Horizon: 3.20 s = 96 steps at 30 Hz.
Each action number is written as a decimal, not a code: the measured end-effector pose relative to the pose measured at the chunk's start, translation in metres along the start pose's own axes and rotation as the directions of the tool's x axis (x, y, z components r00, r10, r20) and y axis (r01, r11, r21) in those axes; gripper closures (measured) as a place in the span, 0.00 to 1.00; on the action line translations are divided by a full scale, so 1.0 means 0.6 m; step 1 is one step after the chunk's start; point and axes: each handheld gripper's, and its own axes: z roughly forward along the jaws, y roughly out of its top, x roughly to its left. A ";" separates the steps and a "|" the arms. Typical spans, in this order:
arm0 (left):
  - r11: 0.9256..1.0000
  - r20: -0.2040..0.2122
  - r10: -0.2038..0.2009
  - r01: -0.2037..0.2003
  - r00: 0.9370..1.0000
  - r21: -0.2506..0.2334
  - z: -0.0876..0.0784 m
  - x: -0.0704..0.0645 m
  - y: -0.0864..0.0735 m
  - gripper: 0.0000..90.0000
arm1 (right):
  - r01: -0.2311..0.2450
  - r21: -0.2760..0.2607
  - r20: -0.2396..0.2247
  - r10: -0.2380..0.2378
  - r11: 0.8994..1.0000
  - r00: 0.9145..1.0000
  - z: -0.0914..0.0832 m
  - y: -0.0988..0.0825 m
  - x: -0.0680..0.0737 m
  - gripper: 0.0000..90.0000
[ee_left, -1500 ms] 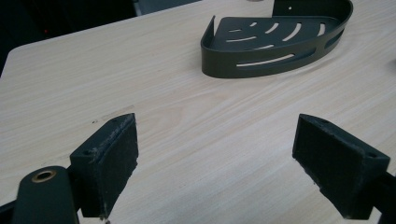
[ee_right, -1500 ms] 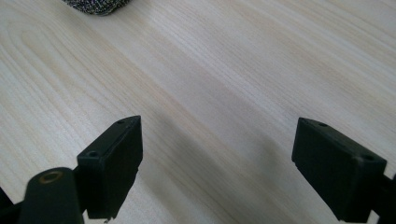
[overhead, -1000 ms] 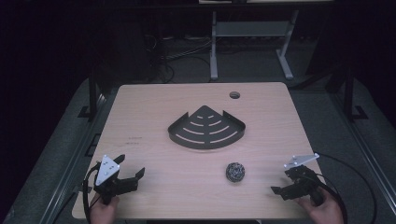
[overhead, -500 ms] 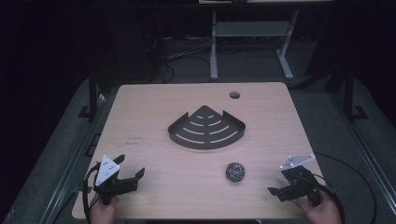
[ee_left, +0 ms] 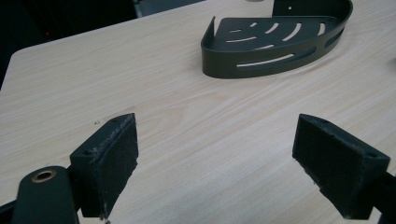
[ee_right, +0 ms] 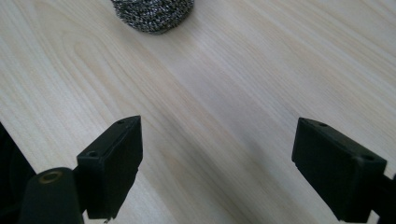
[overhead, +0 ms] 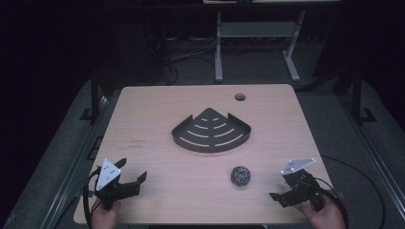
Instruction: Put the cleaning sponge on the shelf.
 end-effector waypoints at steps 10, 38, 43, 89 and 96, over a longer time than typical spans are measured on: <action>1.000 -0.004 -0.002 0.002 1.000 0.000 -0.002 0.001 0.000 0.15 | 0.033 0.013 -0.007 -0.033 0.999 0.999 0.006 0.010 0.012 0.18; 1.000 -0.011 -0.007 0.007 1.000 -0.009 -0.005 0.006 0.001 0.15 | 0.136 0.047 -0.040 -0.134 0.990 0.990 0.018 0.059 0.042 0.18; 1.000 -0.010 -0.009 0.009 1.000 -0.006 -0.004 0.007 0.000 0.15 | 0.159 0.062 -0.048 -0.157 0.985 0.986 0.022 0.074 0.047 0.18; 0.999 -0.015 -0.024 0.024 1.000 -0.027 -0.012 0.012 0.002 0.15 | 0.279 0.144 -0.119 -0.264 0.949 0.957 0.104 0.171 0.056 0.18; 0.999 -0.016 -0.023 0.023 1.000 -0.029 -0.014 0.012 0.002 0.15 | 0.289 0.166 -0.116 -0.272 0.943 0.955 0.112 0.176 0.056 0.18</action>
